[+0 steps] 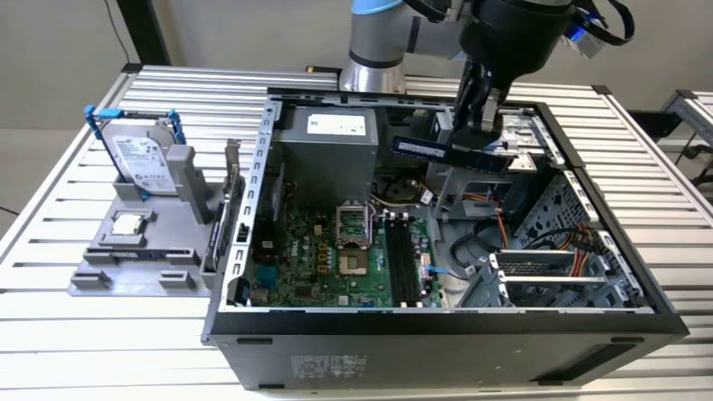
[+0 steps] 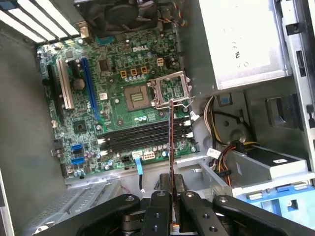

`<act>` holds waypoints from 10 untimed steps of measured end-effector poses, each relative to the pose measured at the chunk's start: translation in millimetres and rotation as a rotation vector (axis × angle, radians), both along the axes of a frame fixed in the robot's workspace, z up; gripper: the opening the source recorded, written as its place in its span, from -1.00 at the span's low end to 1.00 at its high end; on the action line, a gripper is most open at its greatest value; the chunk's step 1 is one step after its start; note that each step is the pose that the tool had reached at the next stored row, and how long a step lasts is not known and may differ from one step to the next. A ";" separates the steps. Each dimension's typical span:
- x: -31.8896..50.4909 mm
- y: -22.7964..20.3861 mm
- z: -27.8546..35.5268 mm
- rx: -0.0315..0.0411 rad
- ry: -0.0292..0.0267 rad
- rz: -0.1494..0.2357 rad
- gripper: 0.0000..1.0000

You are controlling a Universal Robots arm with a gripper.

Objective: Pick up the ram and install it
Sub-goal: 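Insert the ram into the slot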

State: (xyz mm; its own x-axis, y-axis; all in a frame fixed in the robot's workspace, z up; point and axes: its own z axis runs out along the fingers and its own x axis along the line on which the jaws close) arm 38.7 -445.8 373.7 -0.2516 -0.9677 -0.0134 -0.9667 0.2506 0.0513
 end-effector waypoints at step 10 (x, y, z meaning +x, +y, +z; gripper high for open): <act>0.0 -0.1 0.0 0.0000 0.0000 -0.132 -1.00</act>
State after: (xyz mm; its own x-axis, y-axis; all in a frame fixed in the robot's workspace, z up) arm 38.7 -445.9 373.7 -0.3768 -0.9262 -0.0134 -0.9253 0.3757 0.0513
